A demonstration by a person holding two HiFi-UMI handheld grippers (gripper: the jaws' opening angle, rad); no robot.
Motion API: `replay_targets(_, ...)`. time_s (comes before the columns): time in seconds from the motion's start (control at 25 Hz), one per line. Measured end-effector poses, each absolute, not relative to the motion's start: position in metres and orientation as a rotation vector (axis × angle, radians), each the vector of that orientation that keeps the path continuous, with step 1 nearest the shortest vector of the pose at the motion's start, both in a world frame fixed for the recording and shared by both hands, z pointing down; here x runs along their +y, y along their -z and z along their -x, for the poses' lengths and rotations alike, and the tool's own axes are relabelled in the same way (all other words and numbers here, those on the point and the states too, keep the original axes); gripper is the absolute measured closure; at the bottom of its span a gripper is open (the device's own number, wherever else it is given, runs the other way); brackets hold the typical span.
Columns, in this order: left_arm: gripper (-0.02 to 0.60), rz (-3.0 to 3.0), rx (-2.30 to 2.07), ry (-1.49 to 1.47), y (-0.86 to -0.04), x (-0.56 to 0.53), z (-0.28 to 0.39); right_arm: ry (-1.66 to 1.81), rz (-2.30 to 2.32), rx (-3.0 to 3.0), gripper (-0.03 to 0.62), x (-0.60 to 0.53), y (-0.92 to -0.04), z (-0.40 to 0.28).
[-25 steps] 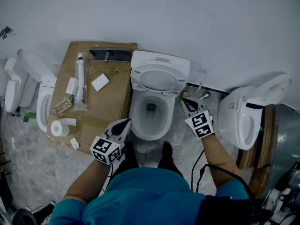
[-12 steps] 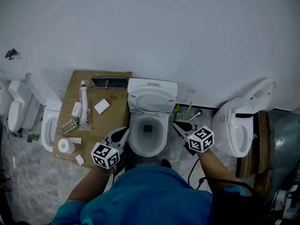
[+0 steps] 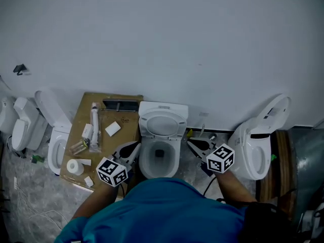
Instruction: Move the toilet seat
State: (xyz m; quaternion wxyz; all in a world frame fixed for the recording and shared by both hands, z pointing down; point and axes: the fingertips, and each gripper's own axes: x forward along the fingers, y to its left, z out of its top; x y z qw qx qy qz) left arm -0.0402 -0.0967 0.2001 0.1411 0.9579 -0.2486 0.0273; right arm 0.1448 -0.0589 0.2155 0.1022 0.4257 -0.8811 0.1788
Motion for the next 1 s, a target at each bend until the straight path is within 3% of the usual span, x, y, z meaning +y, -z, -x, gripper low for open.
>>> replay_targets(0.48,0.578,-2.824,-0.734,0.006,-0.15,-0.098,0.037,-0.385,-1.284,-2.695,0.595,-0.058,-0.148,-0.153)
replay_targets(1.0,0.578,-2.819,-0.778,0.046,-0.141,-0.098,0.043,-0.322,-1.273,-2.673,0.595,-0.059,-0.146,-0.151)
